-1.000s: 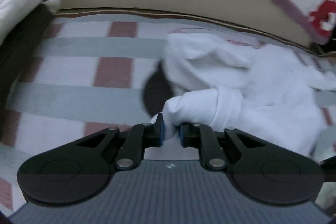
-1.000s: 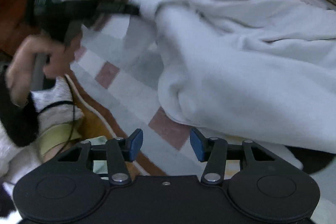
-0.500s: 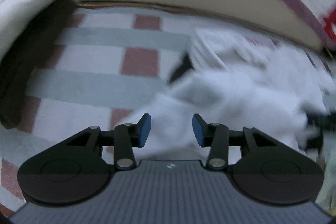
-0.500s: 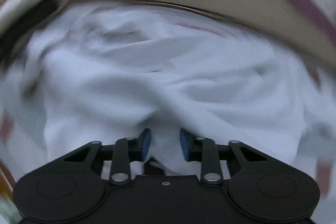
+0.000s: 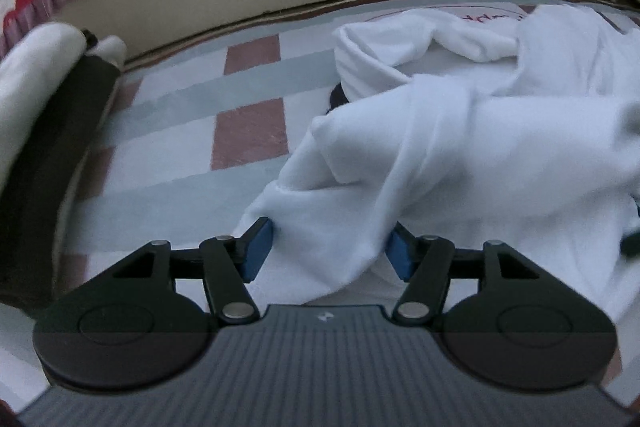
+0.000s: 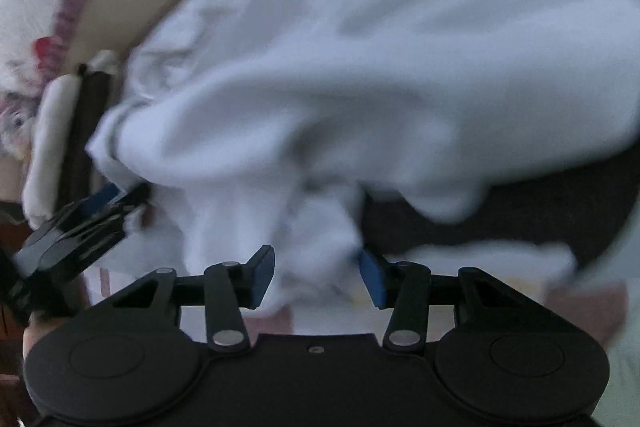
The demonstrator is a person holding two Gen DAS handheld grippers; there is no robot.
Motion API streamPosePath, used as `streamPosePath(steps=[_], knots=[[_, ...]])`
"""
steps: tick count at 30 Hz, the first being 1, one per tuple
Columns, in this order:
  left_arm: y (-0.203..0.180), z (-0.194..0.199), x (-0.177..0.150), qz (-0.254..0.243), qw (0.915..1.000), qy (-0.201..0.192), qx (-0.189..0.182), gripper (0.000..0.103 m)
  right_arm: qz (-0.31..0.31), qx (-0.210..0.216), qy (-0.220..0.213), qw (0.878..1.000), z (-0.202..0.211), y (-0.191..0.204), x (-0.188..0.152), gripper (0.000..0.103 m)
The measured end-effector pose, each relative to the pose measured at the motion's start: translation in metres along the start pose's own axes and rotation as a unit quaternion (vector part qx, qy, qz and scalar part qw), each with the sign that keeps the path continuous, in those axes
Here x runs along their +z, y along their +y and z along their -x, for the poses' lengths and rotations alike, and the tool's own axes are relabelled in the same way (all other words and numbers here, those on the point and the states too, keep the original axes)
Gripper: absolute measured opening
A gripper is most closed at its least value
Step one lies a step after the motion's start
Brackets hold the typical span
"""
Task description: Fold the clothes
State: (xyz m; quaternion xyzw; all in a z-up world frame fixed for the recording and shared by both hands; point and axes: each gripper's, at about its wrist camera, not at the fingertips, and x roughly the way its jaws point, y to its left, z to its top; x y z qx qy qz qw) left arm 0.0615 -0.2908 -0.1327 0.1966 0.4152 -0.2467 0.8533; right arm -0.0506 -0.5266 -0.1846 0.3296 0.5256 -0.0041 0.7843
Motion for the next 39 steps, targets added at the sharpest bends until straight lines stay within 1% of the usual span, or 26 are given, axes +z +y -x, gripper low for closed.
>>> streamPosePath(steps=[1,2,3,5,7,10,11,13,16,18,19,20,23,24,26,27,28,29,31,32,33,34,35,36,38,39], knots=[[-0.001,-0.004,0.0,0.002,1.0,0.006,-0.005,0.05,0.051,-0.025,0.003,0.998,-0.002,0.013,-0.001,0.007],[-0.005,-0.005,-0.002,-0.009,0.9999,0.009,-0.006,0.024,0.102,-0.05,0.005,0.994,-0.005,0.025,-0.002,0.007],[-0.008,-0.004,-0.004,-0.02,0.9997,0.012,-0.007,0.012,0.116,-0.057,0.0,0.992,0.003,0.031,-0.003,0.007],[-0.01,0.01,-0.006,-0.034,0.9994,-0.002,-0.008,0.01,0.134,-0.065,-0.012,0.989,0.023,0.041,-0.005,0.007],[-0.006,0.037,-0.006,-0.027,0.999,-0.014,-0.033,0.009,0.17,-0.077,-0.026,0.982,0.062,0.052,-0.004,0.007],[0.004,0.092,-0.004,-0.002,0.9954,-0.032,-0.09,0.009,0.219,-0.1,-0.041,0.97,0.129,0.066,-0.001,0.006],[0.007,0.112,-0.005,0.011,0.9925,-0.027,-0.119,0.009,0.23,-0.105,-0.043,0.967,0.155,0.069,0.0,0.006],[0.014,0.146,-0.006,0.031,0.9823,-0.012,-0.184,0.009,0.241,-0.104,-0.034,0.964,0.192,0.075,-0.001,0.006],[0.027,0.192,-0.016,0.067,0.9606,0.034,-0.267,0.009,0.276,-0.121,-0.014,0.953,0.235,0.084,-0.017,0.006],[0.034,0.208,-0.031,0.104,0.9504,0.068,-0.285,0.008,0.302,-0.131,0.012,0.944,0.249,0.085,-0.036,0.007],[0.037,0.214,-0.038,0.122,0.9446,0.085,-0.292,0.008,0.311,-0.133,0.03,0.941,0.249,0.083,-0.046,0.007],[0.036,0.209,-0.05,0.134,0.9429,0.109,-0.285,0.008,0.32,-0.135,0.049,0.937,0.249,0.081,-0.057,0.007],[0.031,0.194,-0.085,0.169,0.9342,0.178,-0.259,0.008,0.354,-0.162,0.105,0.915,0.226,0.072,-0.091,0.007],[0.026,0.187,-0.092,0.154,0.9439,0.184,-0.227,0.007,0.355,-0.166,0.122,0.912,0.216,0.068,-0.096,0.012],[0.015,0.175,-0.107,0.123,0.9592,0.195,-0.164,0.007,0.348,-0.152,0.15,0.913,0.193,0.062,-0.096,0.022],[0.01,0.173,-0.109,0.112,0.9637,0.19,-0.151,0.007,0.341,-0.142,0.153,0.917,0.189,0.062,-0.091,0.036],[0.007,0.174,-0.108,0.109,0.9662,0.181,-0.148,0.007,0.333,-0.132,0.156,0.92,0.187,0.061,-0.086,0.041],[0.003,0.177,-0.104,0.099,0.9698,0.163,-0.152,0.008,0.321,-0.117,0.144,0.929,0.189,0.061,-0.077,0.042],[-0.006,0.188,-0.091,0.065,0.9812,0.103,-0.15,0.014,0.301,-0.089,0.103,0.944,0.198,0.058,-0.055,0.047],[-0.014,0.192,-0.082,0.04,0.9867,0.069,-0.141,0.023,0.29,-0.075,0.081,0.951,0.203,0.057,-0.043,0.049],[-0.021,0.193,-0.072,0.021,0.9913,0.036,-0.125,0.037,0.281,-0.068,0.054,0.956,0.207,0.054,-0.029,0.052],[-0.028,0.193,-0.062,0.002,0.9941,0.003,-0.109,0.042,0.271,-0.062,0.025,0.96,0.21,0.051,-0.014,0.054],[-0.037,0.19,-0.053,-0.016,0.995,-0.029,-0.095,0.048,0.254,-0.068,-0.011,0.965,0.212,0.044,0.003,0.054],[-0.048,0.182,-0.043,-0.034,0.9946,-0.053,-0.083,0.05,0.236,-0.076,-0.048,0.968,0.213,0.037,0.02,0.054],[-0.072,0.162,-0.024,-0.066,0.9928,-0.077,-0.064,0.054,0.19,-0.101,-0.115,0.97,0.211,0.016,0.055,0.055],[-0.082,0.151,-0.013,-0.082,0.9914,-0.083,-0.059,0.056,0.155,-0.095,-0.14,0.973,0.207,-0.001,0.069,0.055]])
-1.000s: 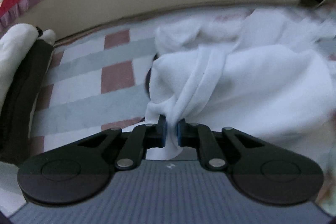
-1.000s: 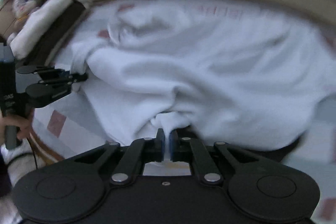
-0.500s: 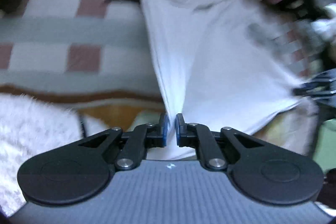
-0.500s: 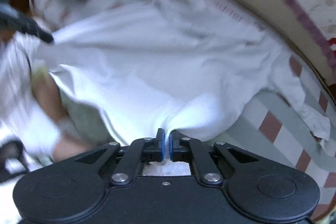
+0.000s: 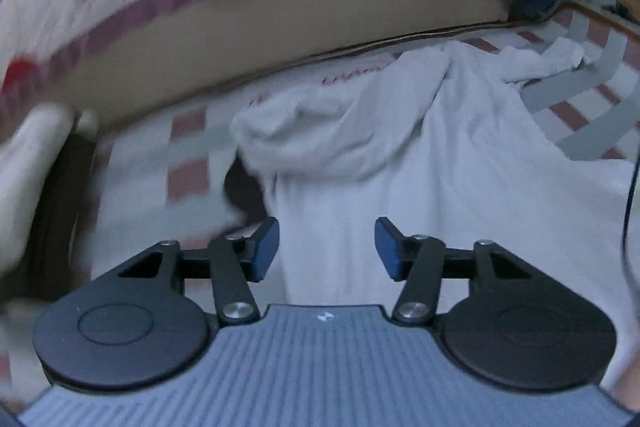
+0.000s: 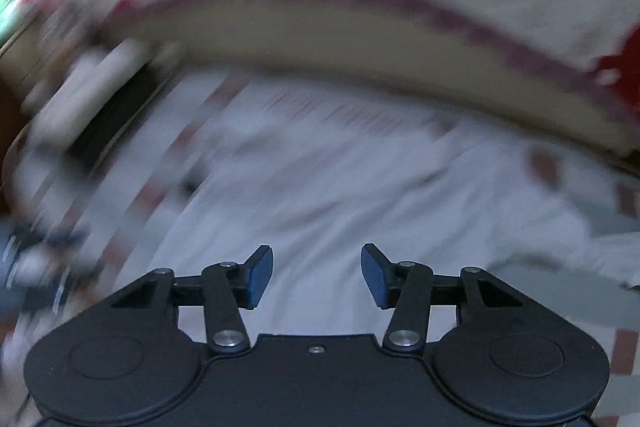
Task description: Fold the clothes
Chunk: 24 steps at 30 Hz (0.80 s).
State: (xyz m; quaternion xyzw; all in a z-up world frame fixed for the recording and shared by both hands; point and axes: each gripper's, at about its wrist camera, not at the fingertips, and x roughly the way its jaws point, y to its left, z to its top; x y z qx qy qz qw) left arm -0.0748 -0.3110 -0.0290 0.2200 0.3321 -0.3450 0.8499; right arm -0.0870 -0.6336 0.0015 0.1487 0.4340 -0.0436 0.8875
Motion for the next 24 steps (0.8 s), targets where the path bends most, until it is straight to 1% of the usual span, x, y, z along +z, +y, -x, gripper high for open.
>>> streamPosePath(steps=[1,3,4,5,6,7,8,9,10,11,13,14,16,17,18,19,20,21,22,23,24], knots=[[-0.007,-0.016,0.006,-0.018,0.9998,-0.006,0.009,0.057,-0.04,0.0,-0.02,0.999,-0.011,-0.019,0.005,0.055],[-0.017,-0.051,0.015,-0.051,0.9982,-0.013,0.027,0.06,-0.111,-0.006,-0.061,0.992,-0.032,-0.058,0.01,0.055],[-0.024,-0.066,0.018,-0.07,0.9965,-0.013,0.045,0.06,-0.133,-0.024,-0.09,0.987,-0.043,-0.077,0.004,0.055],[-0.031,-0.081,0.02,-0.088,0.9941,-0.013,0.062,0.062,-0.148,-0.051,-0.113,0.981,-0.053,-0.093,-0.006,0.055],[-0.036,-0.095,0.021,-0.107,0.9915,-0.011,0.073,0.063,-0.155,-0.087,-0.103,0.979,-0.064,-0.108,-0.015,0.055],[-0.041,-0.108,0.022,-0.125,0.9887,-0.011,0.082,0.063,-0.161,-0.105,-0.098,0.976,-0.07,-0.12,-0.021,0.055],[-0.045,-0.122,0.023,-0.139,0.9867,-0.011,0.083,0.063,-0.166,-0.12,-0.094,0.974,-0.075,-0.13,-0.028,0.055],[-0.049,-0.135,0.025,-0.153,0.9847,-0.011,0.084,0.063,-0.184,-0.12,-0.092,0.971,-0.078,-0.143,-0.035,0.055],[-0.052,-0.144,0.026,-0.159,0.9841,-0.011,0.078,0.063,-0.198,-0.109,-0.087,0.97,-0.08,-0.151,-0.036,0.055],[-0.053,-0.15,0.027,-0.158,0.9845,-0.012,0.076,0.065,-0.212,-0.097,-0.082,0.969,-0.082,-0.159,-0.036,0.055],[-0.055,-0.162,0.031,-0.155,0.9853,-0.014,0.071,0.074,-0.209,-0.078,-0.089,0.971,-0.087,-0.157,-0.033,0.055],[-0.053,-0.17,0.035,-0.137,0.9883,-0.007,0.067,0.081,-0.207,-0.069,-0.094,0.971,-0.09,-0.155,-0.032,0.055],[-0.045,-0.186,0.041,-0.083,0.9946,0.023,0.058,0.082,-0.202,-0.05,-0.104,0.973,-0.095,-0.151,-0.029,0.055],[-0.042,-0.193,0.043,-0.066,0.9963,0.029,0.048,0.082,-0.193,-0.039,-0.1,0.975,-0.102,-0.147,-0.026,0.055],[-0.04,-0.197,0.044,-0.056,0.9972,0.029,0.041,0.082,-0.184,-0.029,-0.095,0.978,-0.109,-0.143,-0.023,0.055],[-0.037,-0.2,0.045,-0.054,0.9974,0.026,0.041,0.082,-0.17,-0.028,-0.09,0.981,-0.118,-0.138,-0.021,0.055],[-0.036,-0.203,0.046,-0.056,0.9973,0.021,0.041,0.08,-0.152,-0.033,-0.085,0.984,-0.125,-0.132,-0.019,0.055],[-0.033,-0.203,0.046,-0.061,0.9975,0.012,0.033,0.044,-0.133,-0.037,-0.08,0.987,-0.131,-0.127,-0.019,0.055],[-0.032,-0.204,0.047,-0.07,0.9973,0.011,0.019,0.011,-0.118,-0.039,-0.075,0.989,-0.135,-0.122,-0.019,0.055],[-0.029,-0.205,0.05,-0.071,0.997,0.029,0.013,0.01,-0.103,-0.04,-0.071,0.991,-0.139,-0.117,-0.019,0.055],[-0.024,-0.201,0.054,-0.059,0.9977,0.03,0.014,0.01,-0.091,-0.043,-0.065,0.993,-0.142,-0.115,-0.019,0.055]])
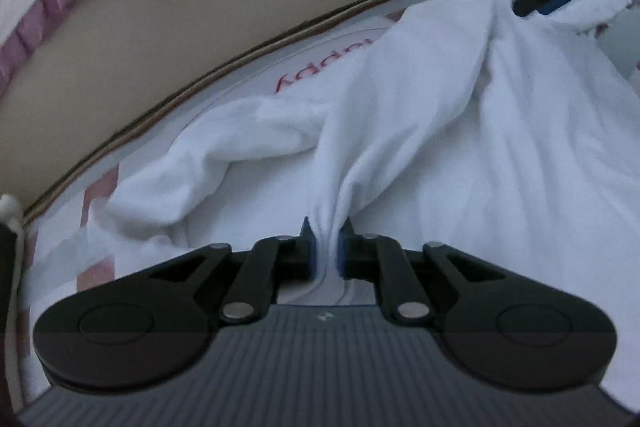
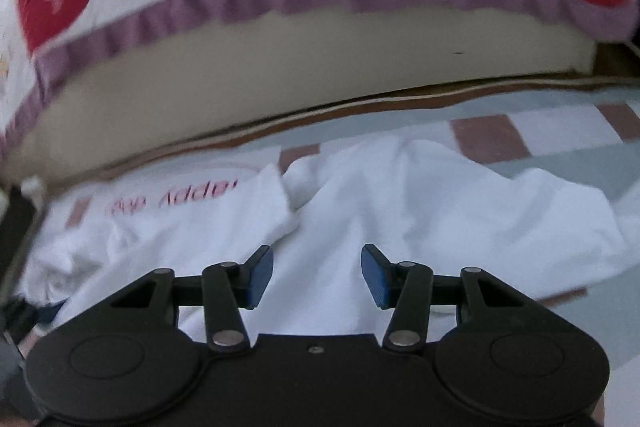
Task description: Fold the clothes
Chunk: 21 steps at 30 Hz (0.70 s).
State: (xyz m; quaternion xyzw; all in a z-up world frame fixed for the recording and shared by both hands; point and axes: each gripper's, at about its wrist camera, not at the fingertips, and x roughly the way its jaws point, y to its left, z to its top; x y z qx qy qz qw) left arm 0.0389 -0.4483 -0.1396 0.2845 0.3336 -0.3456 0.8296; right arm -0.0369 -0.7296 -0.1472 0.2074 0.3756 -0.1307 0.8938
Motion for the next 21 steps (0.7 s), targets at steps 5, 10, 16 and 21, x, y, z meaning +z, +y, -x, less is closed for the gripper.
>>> streamPosePath(steps=[5,10,16,21], knots=[[0.074,0.063,0.005,0.092,0.9895,-0.084,0.073,0.01,0.046,-0.025,0.034,0.998,-0.018,0.001,-0.008,0.055],[0.206,0.114,-0.026,0.236,0.9431,-0.129,0.196,0.01,0.079,-0.036,0.046,0.995,-0.027,-0.012,-0.015,0.055],[0.307,0.098,-0.076,0.341,0.9012,-0.092,0.252,0.043,0.078,-0.042,0.042,0.995,-0.029,-0.011,-0.012,0.054],[0.302,0.097,-0.101,0.358,0.8885,-0.1,0.269,0.056,0.092,-0.046,0.045,0.994,-0.029,-0.01,-0.013,0.054]])
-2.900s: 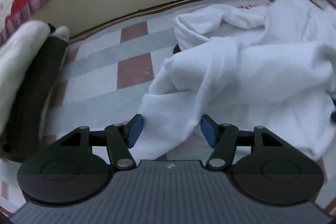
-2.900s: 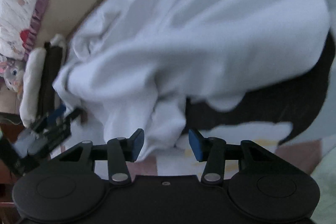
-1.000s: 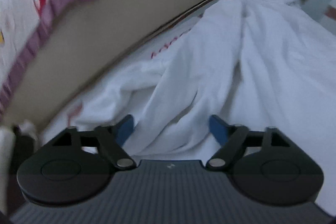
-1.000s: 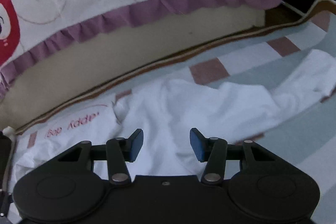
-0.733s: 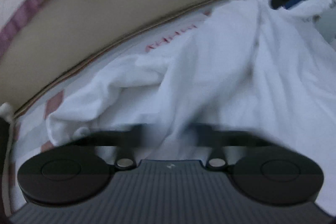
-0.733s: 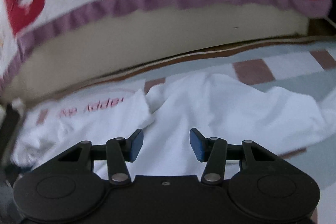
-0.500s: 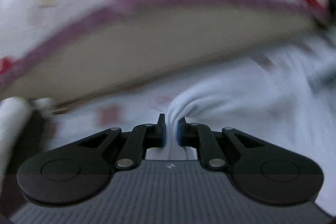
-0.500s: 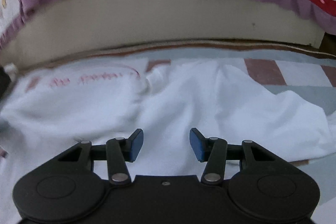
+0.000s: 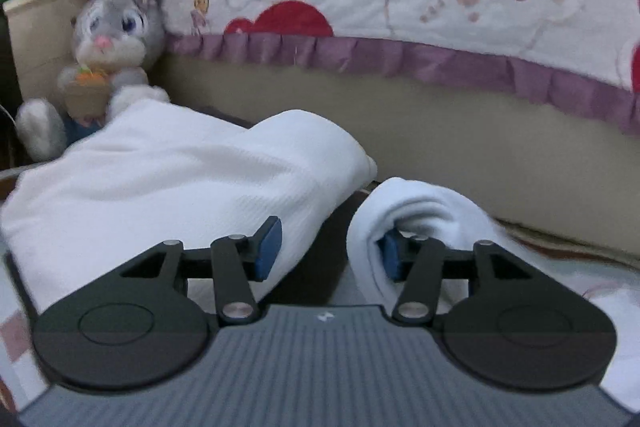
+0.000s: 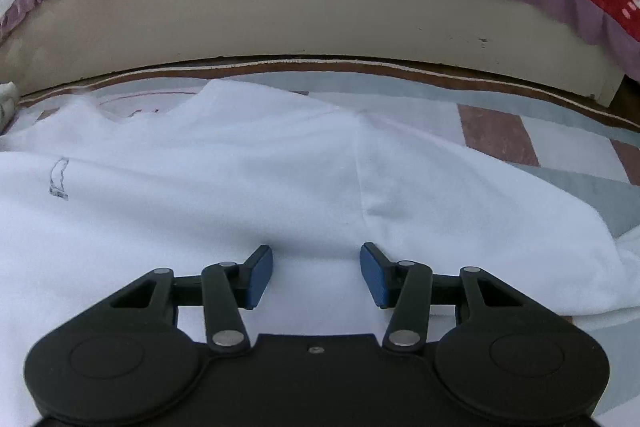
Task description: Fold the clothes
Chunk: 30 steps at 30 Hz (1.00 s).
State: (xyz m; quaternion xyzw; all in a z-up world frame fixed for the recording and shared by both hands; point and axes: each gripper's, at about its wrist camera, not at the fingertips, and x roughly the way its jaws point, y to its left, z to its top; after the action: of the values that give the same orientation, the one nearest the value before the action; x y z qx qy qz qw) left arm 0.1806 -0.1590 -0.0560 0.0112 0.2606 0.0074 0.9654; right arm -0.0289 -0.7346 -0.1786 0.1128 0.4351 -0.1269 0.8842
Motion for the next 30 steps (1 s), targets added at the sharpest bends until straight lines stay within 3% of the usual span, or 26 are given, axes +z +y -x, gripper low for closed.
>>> streamPosePath(steps=[3,5,7,9,10,12,13,14,15,18,20,22,23,27,30], knots=[[-0.002,0.012,-0.014,0.013,0.9996,-0.024,0.01,0.061,0.006,-0.004,0.004,1.0,-0.001,0.001,0.001,0.054],[0.016,0.014,-0.014,0.082,0.9962,-0.029,-0.01,0.063,0.01,-0.003,0.003,1.0,-0.002,0.0,0.001,0.053],[0.043,0.005,-0.001,0.153,0.9872,-0.024,-0.039,0.063,0.007,0.002,0.0,1.0,-0.001,-0.002,-0.001,0.053],[0.073,0.008,0.004,0.249,0.965,-0.024,-0.08,0.063,0.002,0.007,-0.002,1.0,0.001,-0.004,-0.002,0.052],[0.088,0.009,0.007,0.297,0.9493,-0.023,-0.101,0.063,-0.001,0.008,-0.002,1.0,0.0,-0.004,-0.001,0.052],[0.124,0.008,0.001,0.418,0.8948,-0.011,-0.157,0.059,-0.004,0.008,-0.001,1.0,0.0,-0.004,0.0,0.052],[0.134,0.007,-0.001,0.445,0.8799,0.001,-0.168,0.058,-0.004,0.006,0.0,1.0,-0.001,-0.003,0.0,0.052],[0.14,0.008,0.001,0.445,0.8799,0.02,-0.164,0.055,-0.002,0.004,0.001,1.0,-0.001,-0.002,0.001,0.052],[0.141,0.012,0.004,0.422,0.8939,0.029,-0.149,0.055,-0.001,0.001,0.003,1.0,-0.001,0.0,0.001,0.052],[0.127,0.037,0.008,0.291,0.9549,0.027,-0.051,0.057,0.003,-0.008,0.009,1.0,-0.002,0.002,0.002,0.052],[0.118,0.059,0.004,0.217,0.9761,0.0,0.011,0.059,0.006,-0.01,0.012,1.0,-0.002,0.003,0.002,0.052],[0.111,0.073,-0.004,0.185,0.9812,-0.006,0.055,0.059,0.003,-0.012,0.016,1.0,-0.001,0.003,0.004,0.052],[0.106,0.076,-0.009,0.177,0.9829,-0.003,0.05,0.059,0.002,-0.012,0.017,1.0,-0.001,0.003,0.005,0.052],[0.046,0.076,-0.022,0.055,0.9983,0.013,-0.011,0.068,-0.012,-0.016,0.011,1.0,0.008,0.003,0.012,0.053],[-0.017,0.061,-0.031,-0.049,0.9917,0.019,-0.117,0.074,-0.038,0.009,-0.054,0.998,0.032,-0.003,0.022,0.055]])
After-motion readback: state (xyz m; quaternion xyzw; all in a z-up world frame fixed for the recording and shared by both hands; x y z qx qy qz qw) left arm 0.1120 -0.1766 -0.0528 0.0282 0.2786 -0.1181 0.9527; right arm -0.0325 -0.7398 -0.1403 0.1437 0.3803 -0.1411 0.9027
